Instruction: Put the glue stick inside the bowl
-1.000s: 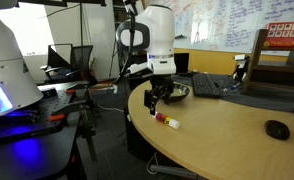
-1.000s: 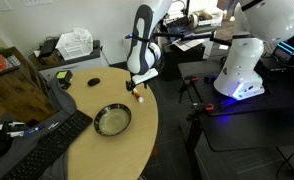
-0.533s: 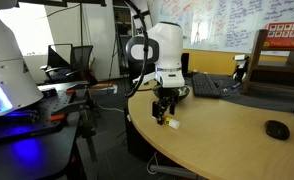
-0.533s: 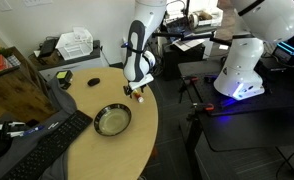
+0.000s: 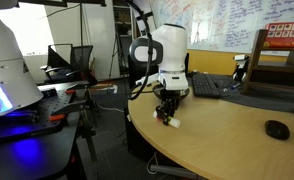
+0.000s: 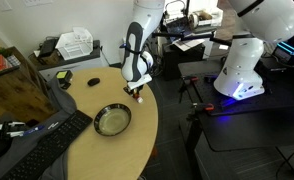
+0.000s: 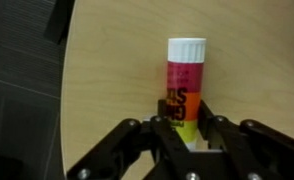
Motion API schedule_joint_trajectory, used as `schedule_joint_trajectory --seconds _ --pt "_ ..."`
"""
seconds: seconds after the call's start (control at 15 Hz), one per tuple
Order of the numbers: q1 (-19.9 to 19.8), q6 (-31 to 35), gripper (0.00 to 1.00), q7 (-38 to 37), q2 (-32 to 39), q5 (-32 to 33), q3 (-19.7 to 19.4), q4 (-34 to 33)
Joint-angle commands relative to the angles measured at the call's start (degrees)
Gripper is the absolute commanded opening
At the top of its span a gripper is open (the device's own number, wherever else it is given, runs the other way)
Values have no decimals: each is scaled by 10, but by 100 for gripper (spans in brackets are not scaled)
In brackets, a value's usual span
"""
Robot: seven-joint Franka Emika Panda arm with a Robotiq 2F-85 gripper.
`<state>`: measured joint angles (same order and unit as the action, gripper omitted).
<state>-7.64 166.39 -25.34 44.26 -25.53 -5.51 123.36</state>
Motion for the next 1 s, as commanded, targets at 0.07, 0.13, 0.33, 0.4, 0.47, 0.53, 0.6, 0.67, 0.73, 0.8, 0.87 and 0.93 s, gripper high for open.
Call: schedule_joint_trajectory --seconds 0.07,0.13,0.33,0.4,0.47,0.53,0.6,0.67,0.73,0.8,0.87,0.93 --pt "-44 -77 8 14 -49 -37 44 10" --pt "-44 -86 8 11 -64 -45 48 16" --pt "-6 -114 8 -39 -125 -54 22 47" --pt "6 -112 8 -53 -145 -53 18 57" --pt "14 -121 8 -59 -164 -45 16 65" --pt "26 -120 8 -68 -179 -41 16 70" --pt "30 -123 8 -64 -191 -42 22 73" --pt "37 -128 8 -64 -202 -44 28 73" --pt "51 -130 8 -70 -204 -41 32 68" --pt "57 -140 8 -66 -211 -43 40 66" --pt "64 -139 8 -60 -213 -49 51 62" --pt "72 -139 8 -59 -215 -51 59 59"
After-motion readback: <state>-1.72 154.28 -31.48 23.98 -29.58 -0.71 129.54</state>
